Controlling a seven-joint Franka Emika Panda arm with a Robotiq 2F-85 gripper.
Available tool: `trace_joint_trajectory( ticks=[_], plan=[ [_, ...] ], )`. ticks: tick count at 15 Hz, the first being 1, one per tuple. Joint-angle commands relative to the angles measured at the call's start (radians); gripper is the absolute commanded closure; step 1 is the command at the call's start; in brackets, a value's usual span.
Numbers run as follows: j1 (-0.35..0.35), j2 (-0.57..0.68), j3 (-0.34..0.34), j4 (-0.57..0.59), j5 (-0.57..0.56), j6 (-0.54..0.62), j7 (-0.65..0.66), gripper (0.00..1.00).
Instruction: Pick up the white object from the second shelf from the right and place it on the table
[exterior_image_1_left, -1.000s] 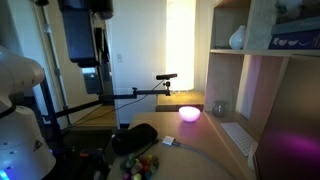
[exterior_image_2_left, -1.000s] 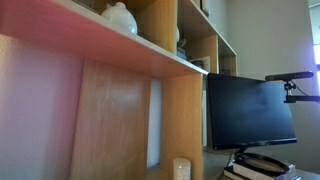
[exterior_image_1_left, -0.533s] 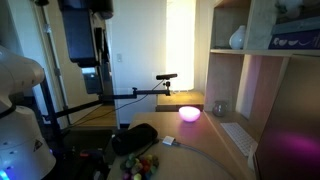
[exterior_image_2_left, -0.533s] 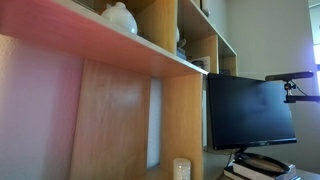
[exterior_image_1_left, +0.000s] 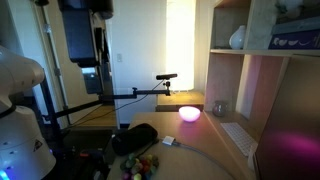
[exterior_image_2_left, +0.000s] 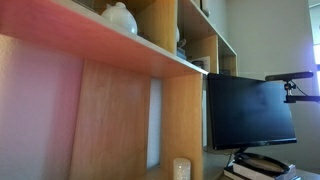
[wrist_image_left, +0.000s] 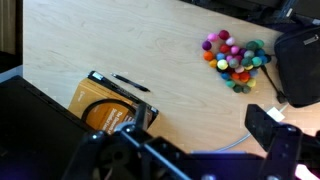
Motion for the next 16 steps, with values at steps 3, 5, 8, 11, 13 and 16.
trace_joint_trajectory(
  ticks=[3, 5, 8, 11, 13, 16],
  plan=[
    [-0.005, 0.001, 0.005, 0.002, 0.003, -0.002, -0.003, 0.0],
    [-0.005, 0.001, 0.005, 0.002, 0.003, -0.002, -0.003, 0.0],
    [-0.005, 0.001, 0.005, 0.002, 0.004, -0.002, -0.003, 0.0],
    [0.001, -0.006, 0.002, -0.001, 0.011, 0.0, -0.012, 0.0],
    [0.009, -0.038, -0.001, -0.013, 0.022, 0.02, -0.027, 0.0],
    [0.025, -0.102, -0.009, -0.04, 0.029, 0.072, -0.075, 0.0]
  ],
)
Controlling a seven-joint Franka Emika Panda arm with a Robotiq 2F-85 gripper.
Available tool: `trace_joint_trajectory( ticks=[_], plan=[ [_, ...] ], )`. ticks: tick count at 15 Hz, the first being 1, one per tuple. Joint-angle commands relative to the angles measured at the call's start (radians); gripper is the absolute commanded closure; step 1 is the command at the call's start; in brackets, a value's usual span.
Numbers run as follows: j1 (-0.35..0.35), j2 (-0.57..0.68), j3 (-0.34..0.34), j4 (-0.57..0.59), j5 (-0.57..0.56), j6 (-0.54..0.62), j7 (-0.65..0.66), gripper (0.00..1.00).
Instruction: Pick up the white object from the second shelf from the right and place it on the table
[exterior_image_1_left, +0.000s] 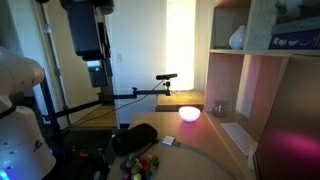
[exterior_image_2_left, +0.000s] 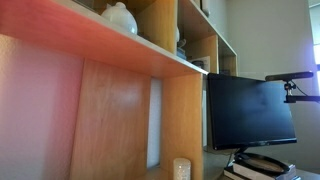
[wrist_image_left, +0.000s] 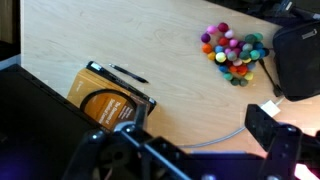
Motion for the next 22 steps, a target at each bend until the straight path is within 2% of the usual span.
trace_joint_trajectory(
  ticks=[1, 8, 13, 18, 22],
  plan=[
    [0.023, -0.102, -0.013, -0.045, 0.021, 0.064, -0.075, 0.0],
    [0.081, -0.236, -0.055, -0.099, 0.048, 0.223, -0.204, 0.0],
    [0.158, -0.314, -0.111, -0.136, 0.119, 0.354, -0.326, 0.0],
    [0.188, -0.367, -0.116, -0.152, 0.154, 0.378, -0.373, 0.0],
    [0.198, -0.377, -0.097, -0.119, 0.165, 0.356, -0.341, 0.0]
  ],
)
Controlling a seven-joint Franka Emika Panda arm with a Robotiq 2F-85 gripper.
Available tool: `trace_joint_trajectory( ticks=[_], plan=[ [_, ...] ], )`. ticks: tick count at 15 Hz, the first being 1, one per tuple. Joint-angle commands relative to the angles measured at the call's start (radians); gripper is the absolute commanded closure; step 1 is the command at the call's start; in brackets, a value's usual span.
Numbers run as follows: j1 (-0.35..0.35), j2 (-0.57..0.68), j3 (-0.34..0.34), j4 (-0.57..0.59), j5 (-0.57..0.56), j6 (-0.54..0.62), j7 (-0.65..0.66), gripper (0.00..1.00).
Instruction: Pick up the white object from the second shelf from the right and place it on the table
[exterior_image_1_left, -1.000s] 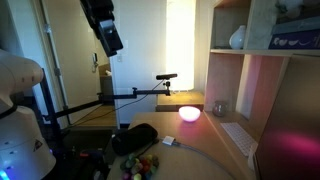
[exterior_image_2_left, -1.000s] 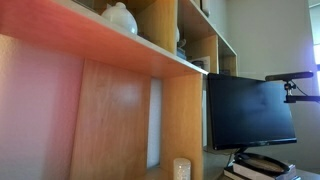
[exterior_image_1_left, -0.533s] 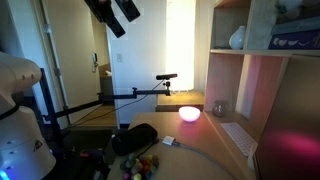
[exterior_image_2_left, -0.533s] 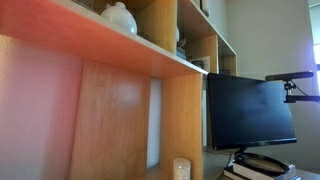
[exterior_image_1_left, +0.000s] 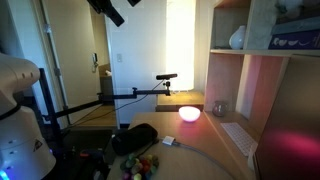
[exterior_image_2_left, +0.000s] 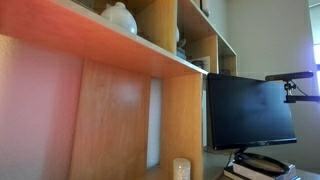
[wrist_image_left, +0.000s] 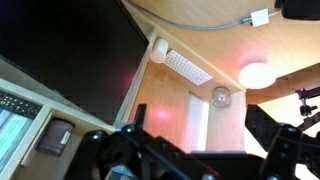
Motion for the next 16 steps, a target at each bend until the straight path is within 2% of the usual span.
trace_joint_trajectory(
  ticks=[1, 5, 10, 16],
  plan=[
    [0.005, -0.009, 0.019, 0.021, 0.041, -0.003, 0.026, 0.0],
    [0.001, 0.052, 0.043, 0.098, 0.062, -0.085, 0.115, 0.0],
    [0.012, 0.158, 0.088, 0.258, 0.089, -0.204, 0.263, 0.0],
    [0.013, 0.308, 0.081, 0.414, 0.111, -0.253, 0.333, 0.0]
  ],
)
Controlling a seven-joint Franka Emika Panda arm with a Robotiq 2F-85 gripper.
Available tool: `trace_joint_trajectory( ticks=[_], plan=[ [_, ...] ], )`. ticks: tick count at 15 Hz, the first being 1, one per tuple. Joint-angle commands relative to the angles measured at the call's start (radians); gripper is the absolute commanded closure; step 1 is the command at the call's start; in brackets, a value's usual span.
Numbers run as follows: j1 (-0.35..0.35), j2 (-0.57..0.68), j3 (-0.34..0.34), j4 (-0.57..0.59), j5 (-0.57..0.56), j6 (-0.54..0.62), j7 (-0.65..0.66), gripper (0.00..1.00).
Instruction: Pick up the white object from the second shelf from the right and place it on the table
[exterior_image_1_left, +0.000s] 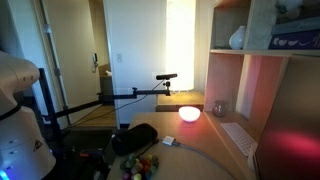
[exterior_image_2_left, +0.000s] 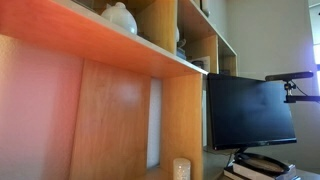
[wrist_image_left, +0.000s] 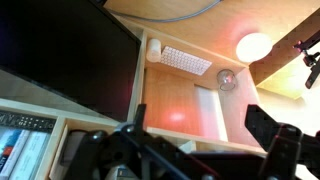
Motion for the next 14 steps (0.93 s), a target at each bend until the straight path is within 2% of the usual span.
trace_joint_trajectory(
  ticks=[1, 3, 11, 12, 14],
  plan=[
    [-0.002, 0.125, -0.006, 0.123, 0.038, -0.045, 0.023, 0.0],
    [-0.008, 0.161, -0.002, 0.148, 0.045, -0.02, 0.019, 0.0],
    [-0.026, 0.277, 0.012, 0.267, 0.056, -0.063, 0.023, 0.0],
    [-0.033, 0.238, 0.015, 0.205, 0.049, -0.013, 0.003, 0.0],
    [-0.036, 0.246, 0.017, 0.21, 0.049, -0.015, 0.002, 0.0]
  ],
)
